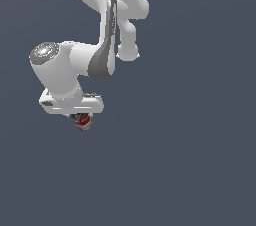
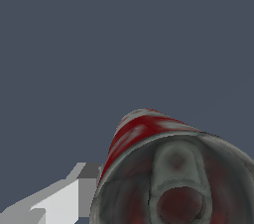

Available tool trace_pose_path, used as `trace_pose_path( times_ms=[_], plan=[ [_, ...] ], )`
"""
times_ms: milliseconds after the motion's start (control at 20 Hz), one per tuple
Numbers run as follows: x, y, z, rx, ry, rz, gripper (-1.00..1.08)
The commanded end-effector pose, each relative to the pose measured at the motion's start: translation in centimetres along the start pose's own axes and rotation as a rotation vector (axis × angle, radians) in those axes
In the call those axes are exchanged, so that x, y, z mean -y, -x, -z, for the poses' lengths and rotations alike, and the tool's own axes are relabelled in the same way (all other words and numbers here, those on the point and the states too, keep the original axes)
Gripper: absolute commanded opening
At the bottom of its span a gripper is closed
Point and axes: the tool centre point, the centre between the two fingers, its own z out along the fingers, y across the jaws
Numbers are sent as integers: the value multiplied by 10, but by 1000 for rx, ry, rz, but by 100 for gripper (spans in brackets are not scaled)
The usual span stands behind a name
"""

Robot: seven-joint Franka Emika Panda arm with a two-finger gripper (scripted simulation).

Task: Pick up the object and move it to a goal position.

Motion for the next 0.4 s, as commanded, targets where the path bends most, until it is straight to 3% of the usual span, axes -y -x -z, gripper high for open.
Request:
trace_pose_path(
  times_ms=[0,350],
  plan=[
    [-5,-6,6,-3,1,1,-100],
    [-10,-10,9,-3,1,1,-100]
  ],
)
